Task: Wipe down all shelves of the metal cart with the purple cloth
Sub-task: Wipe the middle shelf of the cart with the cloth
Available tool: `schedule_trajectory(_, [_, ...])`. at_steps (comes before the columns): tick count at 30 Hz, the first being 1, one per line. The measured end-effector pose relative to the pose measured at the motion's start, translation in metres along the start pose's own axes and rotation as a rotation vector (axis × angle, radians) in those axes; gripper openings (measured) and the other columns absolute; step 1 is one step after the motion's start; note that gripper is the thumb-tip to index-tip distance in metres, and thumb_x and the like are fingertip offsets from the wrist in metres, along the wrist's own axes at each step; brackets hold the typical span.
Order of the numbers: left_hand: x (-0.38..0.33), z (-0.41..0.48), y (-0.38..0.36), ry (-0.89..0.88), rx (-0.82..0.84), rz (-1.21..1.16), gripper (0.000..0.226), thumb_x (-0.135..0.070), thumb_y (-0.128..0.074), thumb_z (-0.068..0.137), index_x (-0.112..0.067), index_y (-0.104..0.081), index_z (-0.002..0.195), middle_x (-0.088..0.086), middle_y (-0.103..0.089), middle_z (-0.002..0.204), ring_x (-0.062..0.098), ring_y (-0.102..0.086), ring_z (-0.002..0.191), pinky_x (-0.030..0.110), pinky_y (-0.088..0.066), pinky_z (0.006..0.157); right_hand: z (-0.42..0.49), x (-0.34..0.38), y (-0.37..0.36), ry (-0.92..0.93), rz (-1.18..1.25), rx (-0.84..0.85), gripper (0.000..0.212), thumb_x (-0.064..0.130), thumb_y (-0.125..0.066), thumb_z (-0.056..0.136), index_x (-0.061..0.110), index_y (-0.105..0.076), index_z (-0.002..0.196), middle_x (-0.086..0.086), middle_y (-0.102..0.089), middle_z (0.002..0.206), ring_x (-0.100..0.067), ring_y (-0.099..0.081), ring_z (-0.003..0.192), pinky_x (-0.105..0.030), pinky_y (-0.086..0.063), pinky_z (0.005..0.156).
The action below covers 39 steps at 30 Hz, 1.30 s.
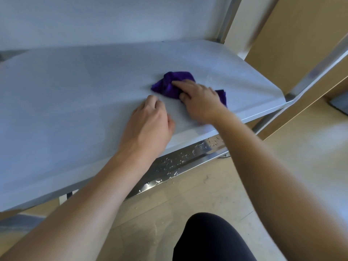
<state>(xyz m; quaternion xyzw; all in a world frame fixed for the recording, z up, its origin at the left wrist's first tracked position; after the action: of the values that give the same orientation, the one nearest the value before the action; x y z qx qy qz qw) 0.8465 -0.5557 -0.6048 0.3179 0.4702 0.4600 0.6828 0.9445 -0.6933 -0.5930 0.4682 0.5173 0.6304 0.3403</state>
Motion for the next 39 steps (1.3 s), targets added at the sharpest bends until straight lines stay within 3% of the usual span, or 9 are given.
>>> schedule_trajectory(4, [-0.003, 0.001, -0.001, -0.009, -0.022, 0.016, 0.017, -0.016, -0.050, 0.092, -0.001, -0.059, 0.093, 0.017, -0.055, 0.110, 0.038, -0.057, 0.090, 0.041, -0.041, 0.074, -0.044, 0.017, -0.012, 0.015, 0.029, -0.123, 0.044, 0.032, -0.032, 0.102, 0.045, -0.035, 0.144, 0.015, -0.035, 0.152, -0.018, -0.029, 0.143, -0.047, -0.018, 0.117])
schedule_trajectory(9, [-0.004, 0.006, -0.001, -0.029, -0.017, 0.032, 0.017, -0.016, -0.051, 0.092, -0.001, -0.058, 0.091, 0.019, -0.056, 0.108, 0.039, -0.058, 0.088, 0.041, -0.041, 0.072, -0.036, 0.012, -0.008, -0.014, 0.065, -0.086, 0.042, 0.034, -0.031, 0.103, 0.047, -0.036, 0.143, 0.016, -0.034, 0.154, -0.017, -0.028, 0.143, -0.046, -0.016, 0.118])
schedule_trajectory(14, [-0.012, 0.007, 0.003, -0.012, 0.016, 0.095, 0.016, -0.017, -0.050, 0.092, -0.003, -0.057, 0.096, 0.017, -0.054, 0.112, 0.037, -0.057, 0.096, 0.033, -0.028, 0.067, -0.038, 0.009, -0.010, 0.006, 0.051, -0.126, 0.041, 0.032, -0.033, 0.103, 0.044, -0.039, 0.142, 0.015, -0.038, 0.151, -0.017, -0.032, 0.141, -0.046, -0.019, 0.117])
schedule_trajectory(20, [-0.026, 0.016, 0.003, -0.045, -0.007, -0.096, 0.020, -0.013, -0.052, 0.091, -0.001, -0.060, 0.106, 0.011, -0.054, 0.125, 0.037, -0.058, 0.099, 0.043, -0.044, 0.076, -0.041, -0.001, -0.014, 0.013, 0.038, -0.154, 0.030, 0.030, -0.035, 0.099, 0.025, -0.056, 0.119, 0.011, -0.050, 0.141, -0.021, -0.043, 0.132, -0.052, -0.029, 0.109])
schedule_trajectory(24, [-0.025, 0.017, -0.008, -0.095, 0.041, -0.171, 0.032, -0.010, -0.056, 0.089, -0.002, -0.057, 0.120, 0.009, -0.051, 0.134, 0.037, -0.058, 0.105, 0.045, -0.046, 0.080, -0.043, -0.018, -0.010, 0.008, -0.010, -0.166, 0.032, 0.032, -0.033, 0.101, 0.028, -0.054, 0.124, 0.011, -0.046, 0.145, -0.022, -0.041, 0.135, -0.052, -0.031, 0.109])
schedule_trajectory(28, [-0.024, 0.017, -0.020, -0.143, 0.062, -0.138, 0.026, -0.014, -0.050, 0.092, -0.001, -0.064, 0.110, 0.013, -0.058, 0.125, 0.036, -0.059, 0.105, 0.044, -0.048, 0.084, -0.035, -0.051, 0.006, -0.089, -0.046, -0.113, 0.042, 0.034, -0.032, 0.103, 0.045, -0.037, 0.142, 0.013, -0.035, 0.154, -0.021, -0.035, 0.141, -0.050, -0.026, 0.114])
schedule_trajectory(33, [-0.029, 0.017, -0.024, -0.103, 0.059, -0.179, 0.028, -0.013, -0.052, 0.093, -0.002, -0.067, 0.114, 0.009, -0.056, 0.136, 0.030, -0.055, 0.119, 0.038, -0.044, 0.096, -0.008, -0.124, 0.036, -0.334, -0.049, -0.096, 0.044, 0.033, -0.031, 0.103, 0.044, -0.033, 0.145, 0.005, -0.038, 0.153, -0.027, -0.043, 0.134, -0.046, -0.035, 0.108])
schedule_trajectory(39, [-0.037, 0.020, -0.033, -0.139, 0.036, -0.144, 0.015, -0.005, -0.060, 0.084, 0.000, -0.069, 0.095, 0.015, -0.064, 0.120, 0.032, -0.062, 0.106, 0.036, -0.048, 0.086, 0.016, -0.165, 0.048, -0.428, -0.050, -0.094, 0.045, 0.031, -0.028, 0.103, 0.044, -0.031, 0.146, 0.002, -0.040, 0.152, -0.030, -0.041, 0.134, -0.049, -0.032, 0.110])
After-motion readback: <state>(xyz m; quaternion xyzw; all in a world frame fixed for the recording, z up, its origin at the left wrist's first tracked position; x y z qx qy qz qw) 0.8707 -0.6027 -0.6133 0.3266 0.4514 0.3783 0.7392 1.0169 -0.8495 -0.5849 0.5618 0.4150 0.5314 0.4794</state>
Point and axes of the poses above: each hand's wrist, its own z-axis towards the middle knuckle, its own y-axis out of the back of the hand, x = y × z, the point moved 1 cm from there along z, towards the middle knuckle
